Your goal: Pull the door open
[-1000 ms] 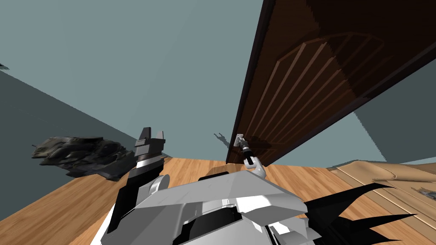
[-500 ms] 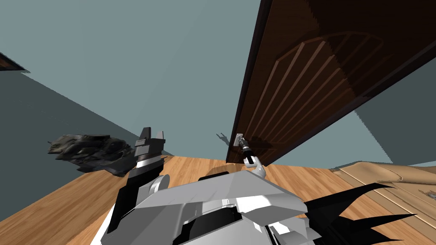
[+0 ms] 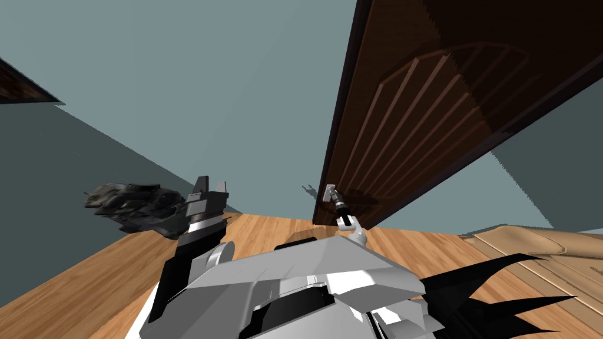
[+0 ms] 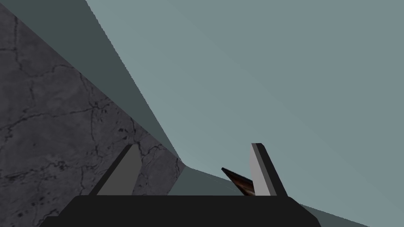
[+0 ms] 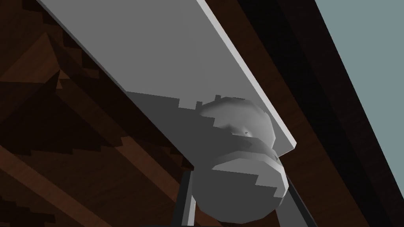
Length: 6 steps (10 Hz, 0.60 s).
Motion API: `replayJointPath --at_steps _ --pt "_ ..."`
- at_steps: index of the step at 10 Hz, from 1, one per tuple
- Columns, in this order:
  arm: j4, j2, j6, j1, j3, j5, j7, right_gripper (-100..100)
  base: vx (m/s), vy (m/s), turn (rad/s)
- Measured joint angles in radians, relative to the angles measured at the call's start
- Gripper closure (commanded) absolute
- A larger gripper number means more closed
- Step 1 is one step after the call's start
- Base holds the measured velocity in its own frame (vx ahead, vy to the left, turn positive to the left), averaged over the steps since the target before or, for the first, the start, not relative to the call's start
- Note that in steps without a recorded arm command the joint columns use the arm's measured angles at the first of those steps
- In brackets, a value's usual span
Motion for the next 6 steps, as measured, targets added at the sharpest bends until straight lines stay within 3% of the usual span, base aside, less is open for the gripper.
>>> replayJointPath --at_steps 6 --pt "0.003 -0.025 0.006 0.003 0.035 -0.123 -0.128 100 -0.047 -0.015 0.038"
